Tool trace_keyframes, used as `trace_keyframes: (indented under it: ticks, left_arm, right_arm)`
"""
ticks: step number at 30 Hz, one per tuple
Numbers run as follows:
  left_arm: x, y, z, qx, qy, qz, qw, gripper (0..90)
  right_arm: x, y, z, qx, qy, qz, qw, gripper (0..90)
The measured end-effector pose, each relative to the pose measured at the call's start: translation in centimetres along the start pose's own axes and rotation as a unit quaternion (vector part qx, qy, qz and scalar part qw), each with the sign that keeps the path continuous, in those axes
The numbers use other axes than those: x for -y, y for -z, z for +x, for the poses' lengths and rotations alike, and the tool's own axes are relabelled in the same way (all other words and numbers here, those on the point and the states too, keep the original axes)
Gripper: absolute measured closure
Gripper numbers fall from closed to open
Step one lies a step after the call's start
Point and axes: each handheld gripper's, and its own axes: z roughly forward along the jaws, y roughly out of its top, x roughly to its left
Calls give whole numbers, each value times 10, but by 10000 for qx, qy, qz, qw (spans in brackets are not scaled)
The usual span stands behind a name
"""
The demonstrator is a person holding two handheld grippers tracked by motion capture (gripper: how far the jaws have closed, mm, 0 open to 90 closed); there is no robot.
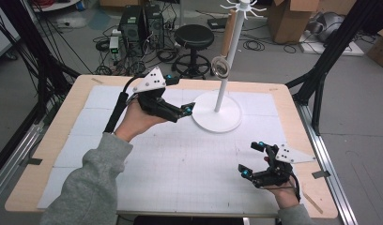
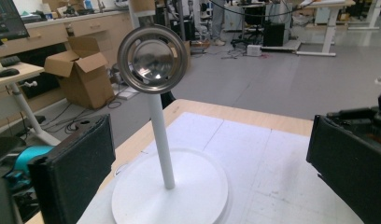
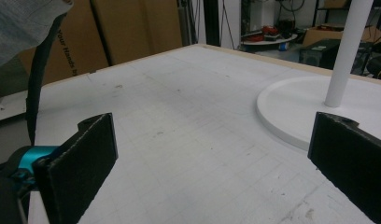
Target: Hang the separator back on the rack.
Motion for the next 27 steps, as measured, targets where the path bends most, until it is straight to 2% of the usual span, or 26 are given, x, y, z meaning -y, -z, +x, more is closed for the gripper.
trace_keyframes:
  ticks: [6,9,16,20,27]
  left_arm:
    - [8,6,-4,-12,-21,154,9999,17]
    - [11,11,-6,-27,-41,125,9999,17]
    - [25,23,-10,-150,7,177,9997,17]
    - [37,29,-12,-268,-76,303,9992,17]
    - [61,45,-9,-420,126,303,9986,17]
  right_arm:
    - [-1,1,1,35,26,-23,10000,6]
    - [-1,2,1,49,26,-30,10000,6]
    - [-1,2,1,64,18,-30,10000,6]
    - [-1,2,1,83,27,-37,10000,6]
    - [0,2,0,112,36,-7,9999,6]
